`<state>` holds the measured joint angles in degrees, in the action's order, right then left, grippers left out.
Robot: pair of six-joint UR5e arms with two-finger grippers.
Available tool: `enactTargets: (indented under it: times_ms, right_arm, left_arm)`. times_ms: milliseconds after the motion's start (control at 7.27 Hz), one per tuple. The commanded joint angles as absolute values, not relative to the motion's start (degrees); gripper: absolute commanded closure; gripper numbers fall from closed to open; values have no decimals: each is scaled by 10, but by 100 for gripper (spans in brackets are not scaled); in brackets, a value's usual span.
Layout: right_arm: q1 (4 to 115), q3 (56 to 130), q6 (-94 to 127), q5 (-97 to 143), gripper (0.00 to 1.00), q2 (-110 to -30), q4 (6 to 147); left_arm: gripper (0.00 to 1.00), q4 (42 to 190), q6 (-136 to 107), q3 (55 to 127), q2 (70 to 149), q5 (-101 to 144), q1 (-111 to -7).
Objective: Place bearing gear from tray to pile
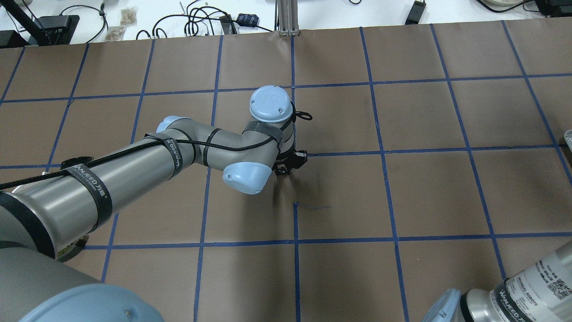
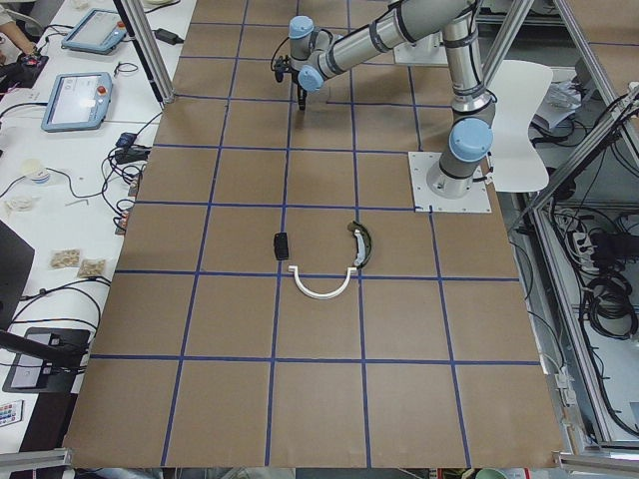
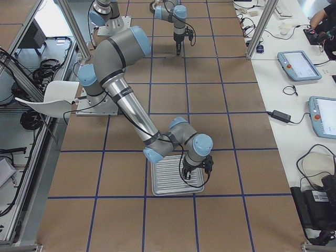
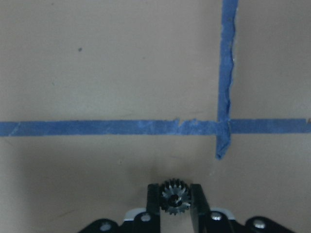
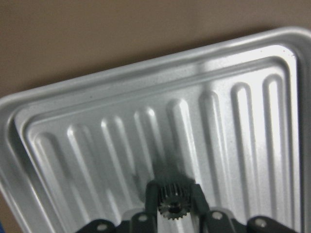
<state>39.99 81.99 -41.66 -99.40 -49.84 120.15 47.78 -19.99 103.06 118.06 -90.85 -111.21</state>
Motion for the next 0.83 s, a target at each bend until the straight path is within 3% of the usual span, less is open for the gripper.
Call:
enactTargets:
  times_ms: [0, 412, 688]
  right_arm:
    - [400, 815, -417, -992, 100, -500, 1201]
    - [411, 806, -348, -984, 100, -560, 1152]
    - [497, 811, -227, -984, 100, -622, 1046]
  left_arm:
    - [100, 514, -162, 1014, 1146, -924, -1071]
    - [100, 668, 66, 1047, 1033, -959, -879]
    - [100, 664, 345, 1084, 1008, -970, -708]
